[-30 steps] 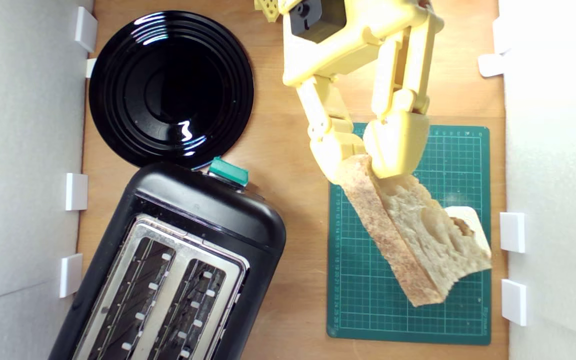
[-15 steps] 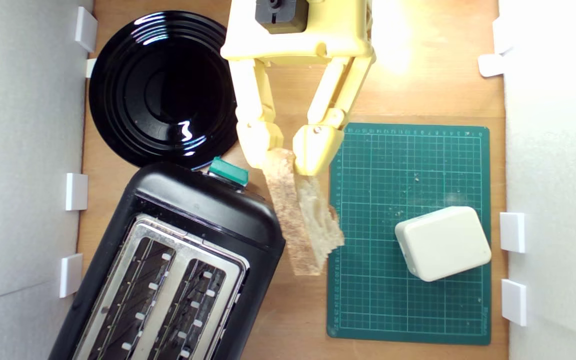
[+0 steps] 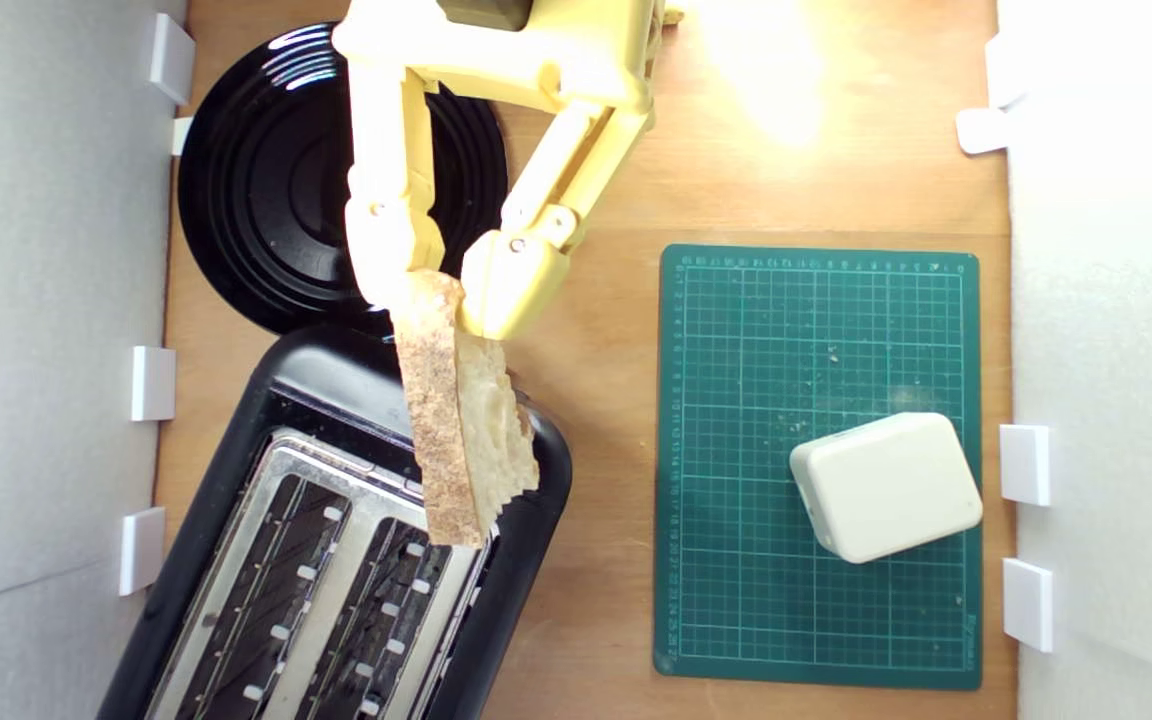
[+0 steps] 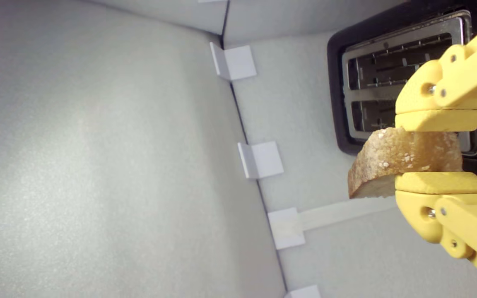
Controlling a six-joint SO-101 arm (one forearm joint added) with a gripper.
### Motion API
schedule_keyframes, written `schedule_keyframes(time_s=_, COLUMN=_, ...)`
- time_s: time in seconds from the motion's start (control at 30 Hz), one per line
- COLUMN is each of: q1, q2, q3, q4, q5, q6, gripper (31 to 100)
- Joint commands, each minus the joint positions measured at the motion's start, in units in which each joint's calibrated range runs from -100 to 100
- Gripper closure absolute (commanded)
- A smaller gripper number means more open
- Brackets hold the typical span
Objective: Pick bread and place in toaster
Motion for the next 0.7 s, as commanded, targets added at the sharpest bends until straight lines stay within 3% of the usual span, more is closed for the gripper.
schedule_keyframes(time_s=0.0, q1=0.9, q2=2.7, q3=-8.0, q4=3.7, q5=2.2, q6=0.3, gripper=74.0)
schedule_keyframes(time_s=0.17, q1=0.9, q2=5.1, q3=-9.8, q4=8.3, q5=2.4, q6=0.2, gripper=74.0)
schedule_keyframes(time_s=0.47, q1=1.0, q2=8.7, q3=-13.4, q4=13.3, q5=4.5, q6=0.6, gripper=73.5)
schedule_keyframes(time_s=0.67, q1=0.9, q2=12.1, q3=-18.5, q4=13.7, q5=7.9, q6=2.6, gripper=73.6)
